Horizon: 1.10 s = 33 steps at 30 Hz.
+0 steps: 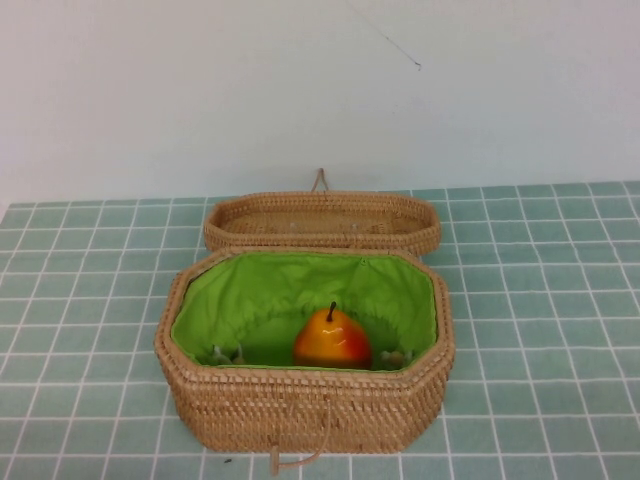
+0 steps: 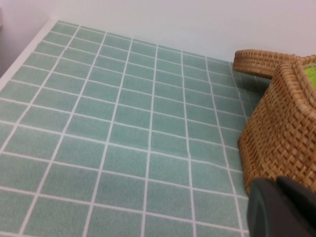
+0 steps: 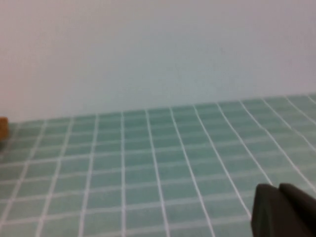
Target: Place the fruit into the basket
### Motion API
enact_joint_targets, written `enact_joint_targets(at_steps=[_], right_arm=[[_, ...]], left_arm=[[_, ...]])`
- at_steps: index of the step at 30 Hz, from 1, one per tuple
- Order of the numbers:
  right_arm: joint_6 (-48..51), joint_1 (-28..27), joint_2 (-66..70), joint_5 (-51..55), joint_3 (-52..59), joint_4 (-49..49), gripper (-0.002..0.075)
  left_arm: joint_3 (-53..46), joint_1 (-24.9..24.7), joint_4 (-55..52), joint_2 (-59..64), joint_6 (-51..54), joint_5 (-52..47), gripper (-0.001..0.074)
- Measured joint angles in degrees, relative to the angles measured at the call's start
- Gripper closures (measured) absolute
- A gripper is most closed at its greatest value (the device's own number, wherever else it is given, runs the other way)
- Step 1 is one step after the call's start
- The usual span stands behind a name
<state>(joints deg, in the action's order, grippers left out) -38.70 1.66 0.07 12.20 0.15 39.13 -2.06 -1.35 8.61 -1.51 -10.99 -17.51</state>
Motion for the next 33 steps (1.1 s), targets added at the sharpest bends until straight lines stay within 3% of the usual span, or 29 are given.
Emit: enact_joint_targets(at_steps=[4, 6, 9, 13, 15, 29, 33], right_arm=[[2.6, 0.0, -0.5, 10.4, 0.0, -4.5, 0.0729], [7.0, 0.0, -0.5, 10.2, 0.0, -6.2, 0.0729], [20.0, 0.0, -0.5, 9.2, 0.0, -14.8, 0.0729], [43.2, 0.0, -0.5, 8.1, 0.0, -35.1, 0.0729], [48.8, 0.0, -0.5, 8.1, 0.0, -39.8, 0.0729], [43.7, -0.1, -0.5, 7.9, 0.0, -40.5, 0.0729], [43.7, -2.8, -0.5, 7.8, 0.0, -40.6, 0.0729]], left_arm=[[0.0, 0.0, 0.0, 0.0, 0.0, 0.0, 0.0735], [0.0, 0.0, 0.0, 0.0, 0.0, 0.0, 0.0735], [0.0, 0.0, 0.0, 0.0, 0.0, 0.0, 0.0735], [0.0, 0.0, 0.0, 0.0, 0.0, 0.0, 0.0735], [0.0, 0.0, 0.0, 0.0, 0.0, 0.0, 0.0735], [0.0, 0.0, 0.0, 0.0, 0.0, 0.0, 0.0735], [0.0, 0.0, 0.0, 0.0, 0.0, 0.0, 0.0735]])
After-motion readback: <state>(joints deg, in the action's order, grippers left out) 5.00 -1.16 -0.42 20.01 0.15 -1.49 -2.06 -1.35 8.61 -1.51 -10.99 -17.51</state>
